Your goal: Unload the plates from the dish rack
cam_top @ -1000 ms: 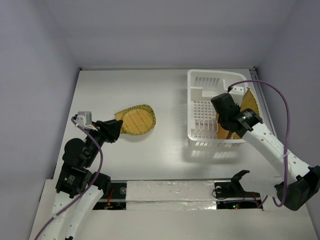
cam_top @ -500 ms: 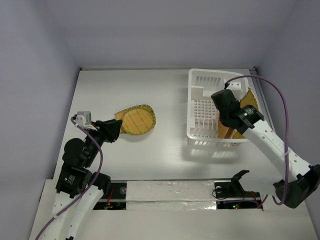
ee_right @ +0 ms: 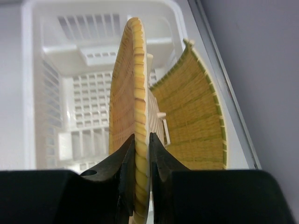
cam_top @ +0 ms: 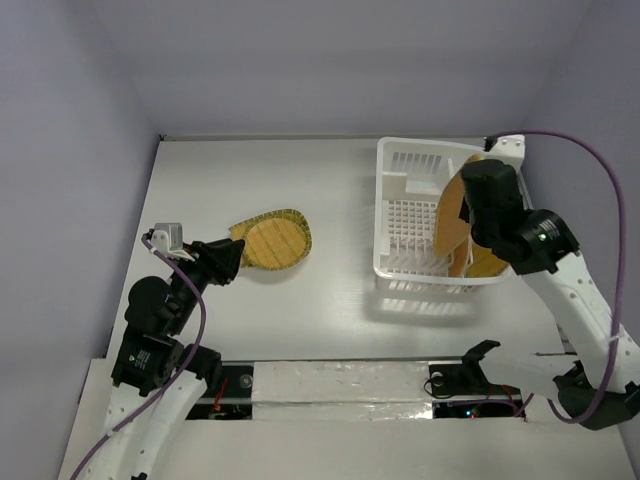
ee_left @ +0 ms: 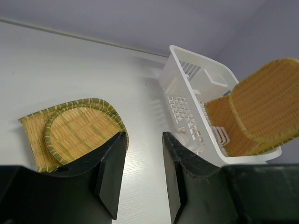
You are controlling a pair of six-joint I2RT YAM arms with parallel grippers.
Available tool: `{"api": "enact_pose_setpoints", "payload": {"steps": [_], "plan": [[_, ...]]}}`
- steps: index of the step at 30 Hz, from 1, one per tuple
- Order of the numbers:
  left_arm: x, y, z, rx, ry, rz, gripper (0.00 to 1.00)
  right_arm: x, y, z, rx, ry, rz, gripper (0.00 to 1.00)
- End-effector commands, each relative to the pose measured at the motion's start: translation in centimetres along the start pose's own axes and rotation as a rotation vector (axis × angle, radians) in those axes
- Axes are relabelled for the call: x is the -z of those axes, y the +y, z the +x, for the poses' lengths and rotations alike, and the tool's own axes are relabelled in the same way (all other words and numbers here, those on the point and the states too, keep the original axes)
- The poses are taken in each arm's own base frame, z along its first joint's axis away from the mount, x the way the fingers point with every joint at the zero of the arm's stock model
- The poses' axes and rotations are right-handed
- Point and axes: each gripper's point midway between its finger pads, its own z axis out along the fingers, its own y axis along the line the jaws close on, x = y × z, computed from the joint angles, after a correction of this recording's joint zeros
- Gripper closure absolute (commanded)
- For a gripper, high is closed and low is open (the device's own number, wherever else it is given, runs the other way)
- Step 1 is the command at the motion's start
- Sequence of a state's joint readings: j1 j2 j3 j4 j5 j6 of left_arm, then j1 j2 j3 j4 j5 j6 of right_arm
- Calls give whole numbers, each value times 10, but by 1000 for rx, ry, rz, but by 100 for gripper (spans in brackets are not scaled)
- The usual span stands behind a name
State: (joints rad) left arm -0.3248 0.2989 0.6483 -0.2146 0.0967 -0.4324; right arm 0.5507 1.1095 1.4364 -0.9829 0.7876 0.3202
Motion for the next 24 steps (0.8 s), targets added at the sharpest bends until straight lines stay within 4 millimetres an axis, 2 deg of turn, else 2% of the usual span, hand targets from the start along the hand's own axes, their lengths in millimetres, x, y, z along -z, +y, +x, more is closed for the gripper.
{"api": "enact_pose_setpoints", "payload": {"steps": [1, 3, 7, 10, 13, 14, 15, 16, 17, 18, 19, 20, 21, 22, 23, 24], "plan": [[0, -7, -12, 0, -44, 26, 66, 37, -30, -65, -200, -207, -5, 100], [0, -7, -12, 2, -43, 27, 66, 50, -28, -83, -270, -267, -78, 100], [-1, -6, -11, 0, -39, 25, 66, 64, -16, -100, -348, -323, -200, 100], [-1, -6, -11, 0, -41, 24, 66, 70, 3, -108, -412, -353, -317, 100], [-1, -4, -12, 2, -43, 15, 66, 78, 37, -117, -497, -375, -496, 100], [-1, -5, -13, 2, -46, 15, 66, 87, 55, -120, -536, -368, -602, 100], [-1, -4, -12, 2, -44, 16, 66, 93, 65, -132, -588, -398, -671, 100], [-1, -3, -13, 2, -49, 6, 66, 92, 88, -122, -594, -365, -739, 100], [-1, -2, -13, 2, -48, 5, 66, 100, 107, -122, -642, -338, -836, 100], [-1, -2, -14, 0, -50, 1, 66, 100, 125, -128, -681, -346, -887, 100], [-1, -1, -13, 2, -50, -2, 66, 99, 140, -124, -702, -325, -911, 100], [-1, -1, -14, 0, -51, -3, 66, 97, 161, -112, -738, -277, -930, 100], [-1, 1, -16, 0, -59, -15, 66, 91, 183, -110, -761, -264, -943, 100], [0, 1, -17, 2, -63, -16, 66, 88, 197, -107, -785, -251, -955, 100], [0, 1, -17, 0, -63, -16, 66, 89, 216, -96, -818, -204, -983, 100], [0, 1, -17, 2, -63, -16, 66, 82, 238, -91, -843, -187, -1006, 100]]}}
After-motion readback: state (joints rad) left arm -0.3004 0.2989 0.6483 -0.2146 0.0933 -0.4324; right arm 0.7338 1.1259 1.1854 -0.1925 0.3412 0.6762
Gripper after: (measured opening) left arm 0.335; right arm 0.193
